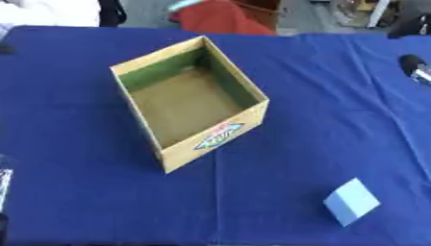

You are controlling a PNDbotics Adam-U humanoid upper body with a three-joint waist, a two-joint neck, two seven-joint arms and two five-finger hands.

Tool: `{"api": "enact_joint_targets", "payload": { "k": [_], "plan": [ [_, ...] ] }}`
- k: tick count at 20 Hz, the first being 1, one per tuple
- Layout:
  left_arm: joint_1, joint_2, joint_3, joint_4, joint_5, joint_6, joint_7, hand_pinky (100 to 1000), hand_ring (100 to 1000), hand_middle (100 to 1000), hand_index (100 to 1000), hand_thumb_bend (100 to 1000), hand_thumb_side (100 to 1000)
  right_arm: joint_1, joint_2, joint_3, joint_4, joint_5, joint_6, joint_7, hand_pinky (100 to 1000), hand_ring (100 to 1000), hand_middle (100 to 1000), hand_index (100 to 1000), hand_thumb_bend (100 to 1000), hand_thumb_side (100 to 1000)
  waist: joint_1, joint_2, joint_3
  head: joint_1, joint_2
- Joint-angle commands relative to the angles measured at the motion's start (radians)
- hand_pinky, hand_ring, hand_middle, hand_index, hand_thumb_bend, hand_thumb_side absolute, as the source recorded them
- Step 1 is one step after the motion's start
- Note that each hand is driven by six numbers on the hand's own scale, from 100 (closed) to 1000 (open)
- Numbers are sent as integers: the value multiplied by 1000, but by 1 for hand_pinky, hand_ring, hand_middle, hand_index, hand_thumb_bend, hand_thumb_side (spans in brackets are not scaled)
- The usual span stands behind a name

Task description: Pick up objects on the table and place them in the box.

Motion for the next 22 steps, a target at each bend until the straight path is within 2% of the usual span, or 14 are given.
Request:
{"api": "enact_joint_targets", "payload": {
  "k": [1,6,14,15,16,22],
  "plan": [
    [-7,25,1,-17,-8,2,0,581,800,677,734,160,912,-8,-54,12,11,-25,-17,25,887,897,868,927,100,918,-1,-10,-4,-7,-15],
    [-8,28,0,-17,-9,2,-1,580,800,677,734,159,912,1,-67,42,26,-62,-44,41,879,896,871,925,100,883,-2,-8,-9,-10,-6],
    [-8,29,-3,-17,-9,5,-3,580,800,678,734,159,912,29,-83,97,43,-119,-89,78,870,892,877,926,167,742,-5,-9,-11,-2,4],
    [-8,30,-3,-17,-9,5,-3,580,800,678,734,159,912,31,-85,102,45,-122,-94,80,868,891,873,925,204,708,-5,-9,-11,2,6],
    [-8,30,-3,-17,-9,5,-3,580,800,678,734,159,912,32,-88,108,47,-126,-99,84,867,891,875,924,185,701,-5,-10,-11,6,9],
    [-4,33,-4,-17,-8,7,-4,580,800,678,735,159,912,33,-110,144,56,-150,-127,98,857,882,872,927,204,648,-8,-15,-14,20,25]
  ]
}}
